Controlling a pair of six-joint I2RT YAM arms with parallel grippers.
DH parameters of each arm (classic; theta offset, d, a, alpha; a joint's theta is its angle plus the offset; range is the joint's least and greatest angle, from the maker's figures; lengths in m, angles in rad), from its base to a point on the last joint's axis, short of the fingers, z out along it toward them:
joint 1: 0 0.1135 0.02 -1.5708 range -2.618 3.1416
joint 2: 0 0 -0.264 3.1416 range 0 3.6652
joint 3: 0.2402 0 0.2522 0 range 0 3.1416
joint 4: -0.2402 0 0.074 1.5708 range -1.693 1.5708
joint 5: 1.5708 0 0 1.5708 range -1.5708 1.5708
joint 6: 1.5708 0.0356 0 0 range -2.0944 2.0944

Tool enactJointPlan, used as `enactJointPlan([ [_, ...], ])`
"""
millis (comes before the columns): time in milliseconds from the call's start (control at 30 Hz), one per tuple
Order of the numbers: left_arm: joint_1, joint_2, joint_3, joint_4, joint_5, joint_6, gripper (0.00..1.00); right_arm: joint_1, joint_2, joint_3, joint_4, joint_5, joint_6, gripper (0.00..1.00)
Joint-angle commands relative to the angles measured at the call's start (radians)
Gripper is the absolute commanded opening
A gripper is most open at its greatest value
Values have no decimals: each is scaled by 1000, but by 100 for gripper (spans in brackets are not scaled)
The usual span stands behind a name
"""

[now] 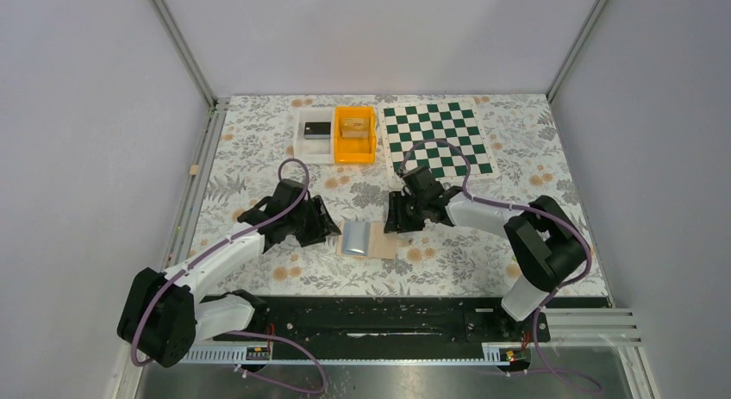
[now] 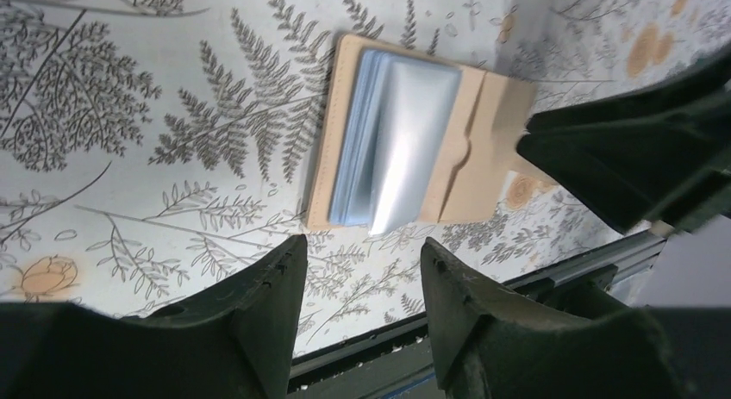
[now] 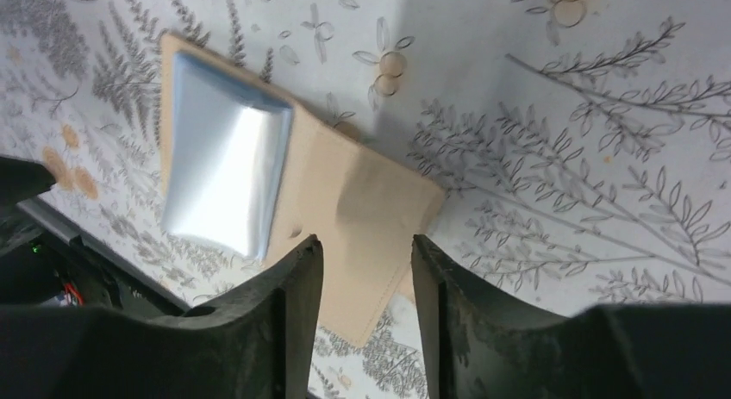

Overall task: Take the credit cards out of the card holder
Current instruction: Open the card holder at the center of the board, then remove the credit card from the card holder.

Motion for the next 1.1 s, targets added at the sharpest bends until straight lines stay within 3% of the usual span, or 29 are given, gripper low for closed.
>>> enactJointPlan([
  [0, 20, 3, 26, -42, -19, 13, 51, 57, -124, 47, -78, 87, 33, 54],
  [200, 156, -157, -6, -91, -26, 21, 52, 202, -143, 139, -173, 298, 131, 69],
  [500, 197, -420, 16, -263, -234, 76, 61, 359, 58, 403, -379, 586, 199, 74],
  [767, 196, -549, 9, -309, -323, 33, 63, 423, 230, 593, -508, 668, 237, 86],
  [1067, 175, -587, 10, -320, -368, 21, 64, 440, 351, 676, -584, 699, 275, 86],
])
